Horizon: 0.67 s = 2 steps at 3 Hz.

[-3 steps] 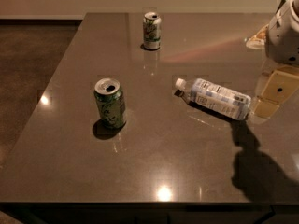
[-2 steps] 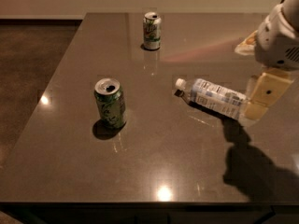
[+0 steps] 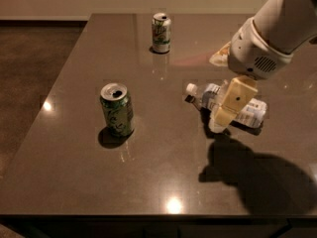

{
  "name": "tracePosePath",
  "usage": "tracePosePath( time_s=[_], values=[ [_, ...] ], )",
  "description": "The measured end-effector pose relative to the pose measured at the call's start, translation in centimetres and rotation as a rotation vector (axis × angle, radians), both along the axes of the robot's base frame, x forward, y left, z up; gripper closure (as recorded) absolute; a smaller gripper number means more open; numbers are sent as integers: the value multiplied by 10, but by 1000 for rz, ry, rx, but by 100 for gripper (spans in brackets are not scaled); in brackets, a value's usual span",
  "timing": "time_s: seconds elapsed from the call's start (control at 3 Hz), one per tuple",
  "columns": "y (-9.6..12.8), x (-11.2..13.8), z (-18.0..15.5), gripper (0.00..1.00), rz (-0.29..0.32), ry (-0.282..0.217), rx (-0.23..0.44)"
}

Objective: Move green can near 7up can

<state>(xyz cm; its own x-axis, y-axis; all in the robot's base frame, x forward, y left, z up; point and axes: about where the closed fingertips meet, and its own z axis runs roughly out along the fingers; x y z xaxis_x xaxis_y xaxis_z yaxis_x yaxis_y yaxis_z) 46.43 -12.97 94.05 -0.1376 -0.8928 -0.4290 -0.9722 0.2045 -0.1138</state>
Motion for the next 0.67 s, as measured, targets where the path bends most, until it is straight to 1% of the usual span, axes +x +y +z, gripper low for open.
tracePosePath(
  time_s=[0.67],
  values=[
    [77,21,4,0,46,-53,209]
  ],
)
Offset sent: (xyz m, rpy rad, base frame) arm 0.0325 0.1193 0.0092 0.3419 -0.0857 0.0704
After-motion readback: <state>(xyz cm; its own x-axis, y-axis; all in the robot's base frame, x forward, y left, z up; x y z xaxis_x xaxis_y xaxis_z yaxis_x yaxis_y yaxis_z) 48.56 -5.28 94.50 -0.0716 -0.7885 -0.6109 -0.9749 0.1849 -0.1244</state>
